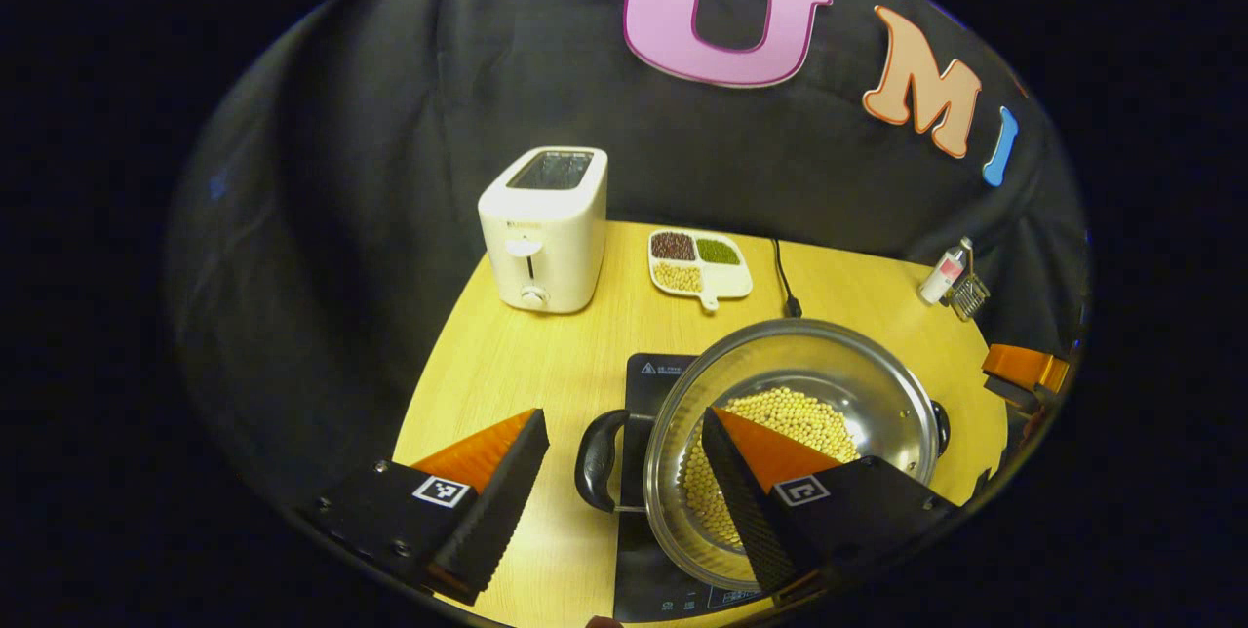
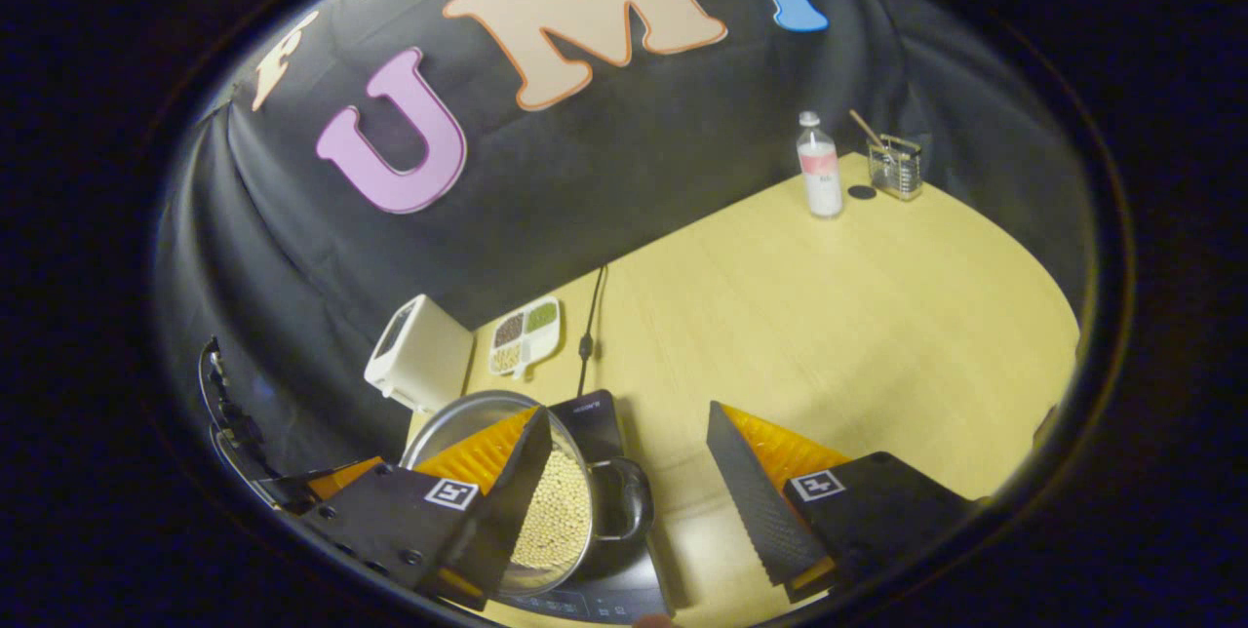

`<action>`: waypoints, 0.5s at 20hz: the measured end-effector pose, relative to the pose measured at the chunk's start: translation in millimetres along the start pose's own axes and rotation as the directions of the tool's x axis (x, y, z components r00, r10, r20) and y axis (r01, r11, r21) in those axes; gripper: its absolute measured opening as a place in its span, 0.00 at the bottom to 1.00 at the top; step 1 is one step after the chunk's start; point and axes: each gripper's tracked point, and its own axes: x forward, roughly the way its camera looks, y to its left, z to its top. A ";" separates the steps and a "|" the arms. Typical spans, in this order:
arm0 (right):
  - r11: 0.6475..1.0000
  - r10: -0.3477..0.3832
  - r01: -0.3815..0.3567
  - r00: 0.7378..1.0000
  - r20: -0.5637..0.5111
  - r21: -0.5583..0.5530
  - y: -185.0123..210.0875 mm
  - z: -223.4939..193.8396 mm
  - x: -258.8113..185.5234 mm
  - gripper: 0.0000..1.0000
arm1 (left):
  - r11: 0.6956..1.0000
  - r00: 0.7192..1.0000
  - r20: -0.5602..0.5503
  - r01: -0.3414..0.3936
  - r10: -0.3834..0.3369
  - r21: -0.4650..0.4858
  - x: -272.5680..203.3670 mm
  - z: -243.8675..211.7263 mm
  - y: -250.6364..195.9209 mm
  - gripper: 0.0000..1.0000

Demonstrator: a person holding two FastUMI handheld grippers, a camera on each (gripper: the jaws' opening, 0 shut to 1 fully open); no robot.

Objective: First push the handle of the pot to place it horizontally, then grasp the pot with both hands and set it on the induction cooktop.

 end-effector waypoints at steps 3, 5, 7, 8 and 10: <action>0.998 0.039 -0.036 0.998 0.056 -0.052 0.0 26.4 -29.7 0.99 | 0.999 0.997 0.069 -0.033 0.033 -0.003 -30.3 12.7 -9.6 0.97; 0.992 0.074 -0.065 0.994 0.086 -0.104 0.5 42.6 -49.5 0.99 | 0.998 0.993 0.109 -0.053 0.055 -0.018 -52.4 19.5 -21.1 0.97; 0.984 0.112 -0.095 0.988 0.109 -0.149 -2.1 59.3 -71.7 0.92 | 0.996 0.984 0.155 -0.081 0.086 -0.039 -77.1 29.1 -35.8 0.97; 0.979 0.125 -0.103 0.984 0.124 -0.173 -6.1 68.0 -81.2 0.92 | 0.994 0.978 0.181 -0.092 0.100 -0.051 -89.0 34.4 -44.8 0.97; 0.969 0.141 -0.104 0.977 0.158 -0.224 -18.4 86.1 -101.0 0.91 | 0.990 0.965 0.227 -0.116 0.131 -0.077 -115.2 43.4 -64.2 0.97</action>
